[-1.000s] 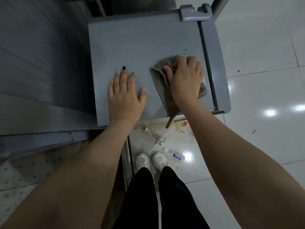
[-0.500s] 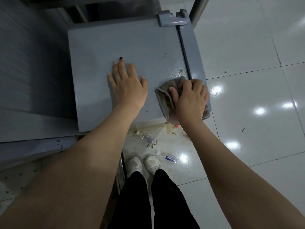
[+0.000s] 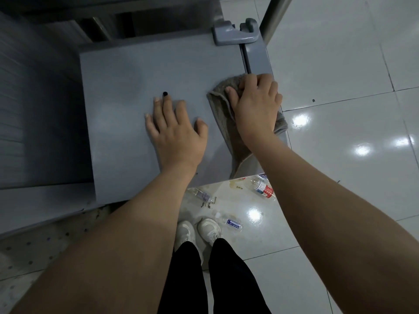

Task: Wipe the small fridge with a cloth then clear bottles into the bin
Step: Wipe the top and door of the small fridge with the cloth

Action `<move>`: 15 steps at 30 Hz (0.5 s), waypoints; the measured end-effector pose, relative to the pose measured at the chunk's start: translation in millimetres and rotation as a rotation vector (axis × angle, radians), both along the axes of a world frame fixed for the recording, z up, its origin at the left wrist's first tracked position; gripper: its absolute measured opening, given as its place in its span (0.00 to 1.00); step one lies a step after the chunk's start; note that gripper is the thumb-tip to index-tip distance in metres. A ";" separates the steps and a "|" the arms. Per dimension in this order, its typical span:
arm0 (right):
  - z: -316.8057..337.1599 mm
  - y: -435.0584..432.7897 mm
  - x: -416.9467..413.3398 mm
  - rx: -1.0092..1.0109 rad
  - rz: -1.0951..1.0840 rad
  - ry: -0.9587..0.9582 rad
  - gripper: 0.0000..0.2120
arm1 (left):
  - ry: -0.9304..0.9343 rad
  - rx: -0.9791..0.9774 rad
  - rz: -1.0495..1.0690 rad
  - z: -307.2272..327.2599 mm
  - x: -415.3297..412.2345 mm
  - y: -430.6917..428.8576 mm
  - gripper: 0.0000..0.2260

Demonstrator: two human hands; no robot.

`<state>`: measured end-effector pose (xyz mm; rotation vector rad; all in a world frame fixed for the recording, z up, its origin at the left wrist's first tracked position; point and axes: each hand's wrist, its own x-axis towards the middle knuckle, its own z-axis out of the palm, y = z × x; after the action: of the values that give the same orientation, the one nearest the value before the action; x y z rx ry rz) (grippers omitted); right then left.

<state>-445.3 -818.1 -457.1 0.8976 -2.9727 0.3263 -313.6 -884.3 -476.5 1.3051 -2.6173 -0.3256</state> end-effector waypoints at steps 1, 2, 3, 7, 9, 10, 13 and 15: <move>-0.5 -2.0 -1.5 0.009 0.004 0.002 0.21 | 0.004 -0.004 0.002 -0.4 -0.5 -0.2 0.23; -1.0 -2.9 -2.2 0.010 0.007 0.004 0.21 | 0.005 -0.003 0.007 -0.4 -1.0 -0.6 0.23; -1.1 -3.0 -2.2 0.007 0.005 0.003 0.21 | 0.007 0.001 0.012 -0.1 -1.4 -1.0 0.23; -3.8 1.3 3.9 -0.046 -0.016 -0.023 0.20 | 0.015 -0.006 0.009 -0.3 -1.1 -0.1 0.24; -6.8 6.5 12.6 -0.093 -0.034 -0.005 0.20 | 0.008 -0.001 0.020 -0.2 -1.8 -0.8 0.24; -8.8 9.8 17.6 -0.104 -0.038 0.012 0.20 | 0.004 0.000 0.024 0.0 -1.9 -0.7 0.24; -12.6 16.2 29.6 -0.122 -0.048 0.077 0.20 | 0.000 -0.009 0.023 0.4 -2.7 -0.3 0.23; -13.6 15.4 30.1 -0.127 -0.048 0.104 0.20 | 0.001 -0.005 0.027 0.3 -3.0 -1.3 0.23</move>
<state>-415.2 -802.7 -470.7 0.8032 -2.8364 0.4470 -316.6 -885.6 -476.3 1.3367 -2.5956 -0.3154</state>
